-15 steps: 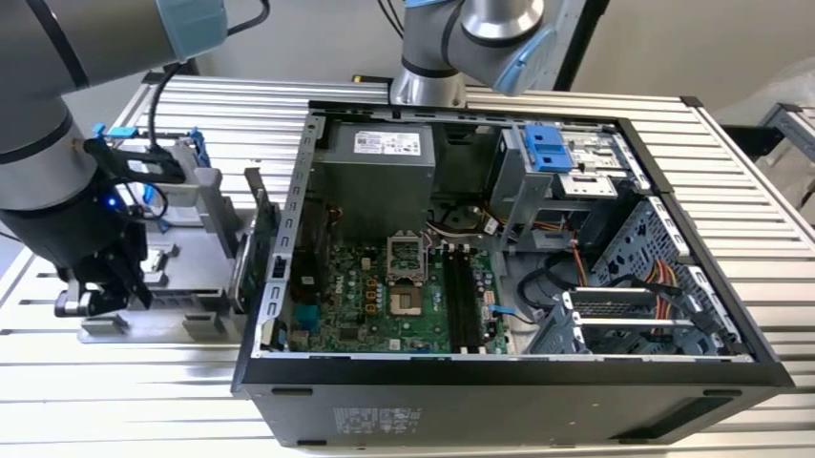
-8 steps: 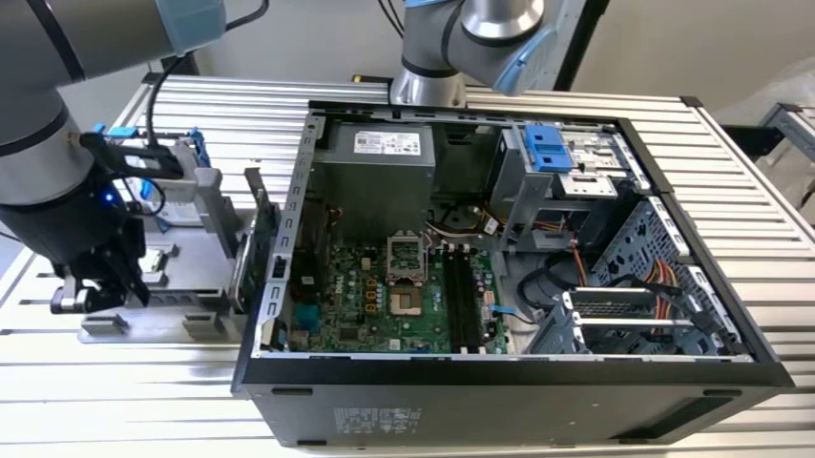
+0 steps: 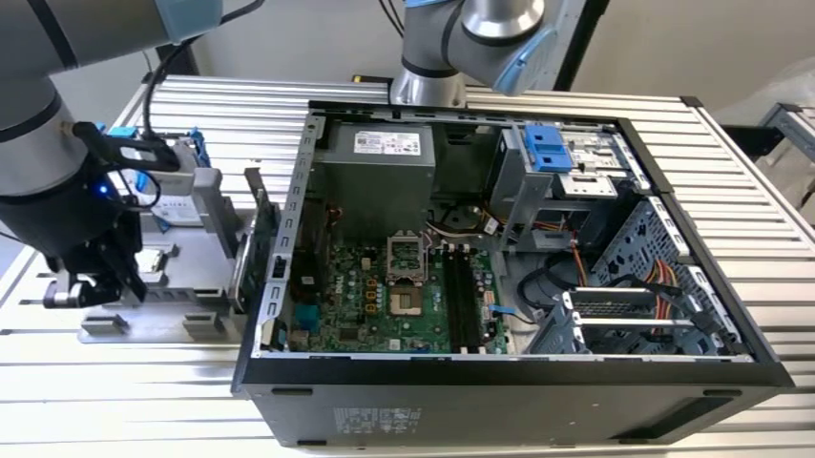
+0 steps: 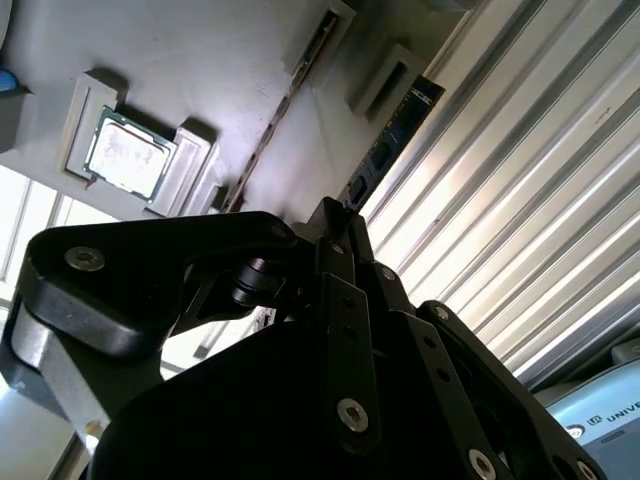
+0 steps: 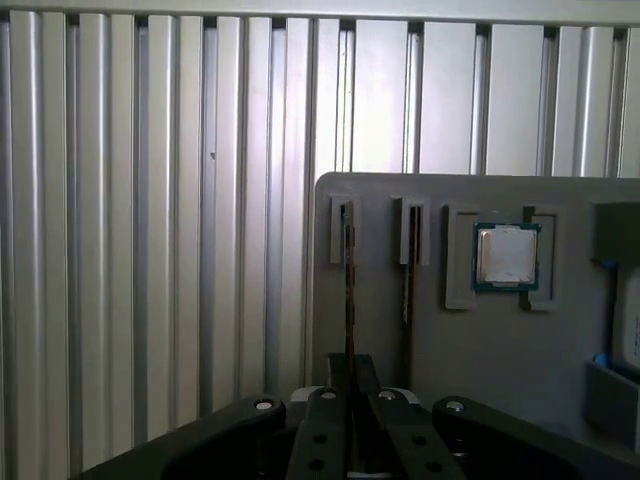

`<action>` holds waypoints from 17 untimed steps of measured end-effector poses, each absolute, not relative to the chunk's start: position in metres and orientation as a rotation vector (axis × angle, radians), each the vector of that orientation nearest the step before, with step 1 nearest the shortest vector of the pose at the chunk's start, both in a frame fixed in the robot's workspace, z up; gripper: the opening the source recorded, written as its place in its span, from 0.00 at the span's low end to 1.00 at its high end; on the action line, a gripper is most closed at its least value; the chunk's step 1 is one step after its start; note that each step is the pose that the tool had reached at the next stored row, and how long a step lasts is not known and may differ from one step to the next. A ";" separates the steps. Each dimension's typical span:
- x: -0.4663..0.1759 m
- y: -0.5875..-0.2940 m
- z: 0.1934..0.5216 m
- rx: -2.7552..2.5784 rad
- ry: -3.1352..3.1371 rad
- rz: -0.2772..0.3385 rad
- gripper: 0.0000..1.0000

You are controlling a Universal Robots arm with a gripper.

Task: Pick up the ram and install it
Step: 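Pick up the ram and move it above insertion slot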

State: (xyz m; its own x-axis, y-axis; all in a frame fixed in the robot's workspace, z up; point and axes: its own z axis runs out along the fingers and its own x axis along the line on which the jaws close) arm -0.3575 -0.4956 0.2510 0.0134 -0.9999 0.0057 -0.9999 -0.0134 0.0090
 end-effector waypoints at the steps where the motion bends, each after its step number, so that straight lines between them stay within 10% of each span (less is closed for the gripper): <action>1: -0.357 -0.496 0.253 2.229 -2.199 -0.003 0.00; 17: -0.357 -0.496 0.279 2.229 -2.199 -0.003 0.00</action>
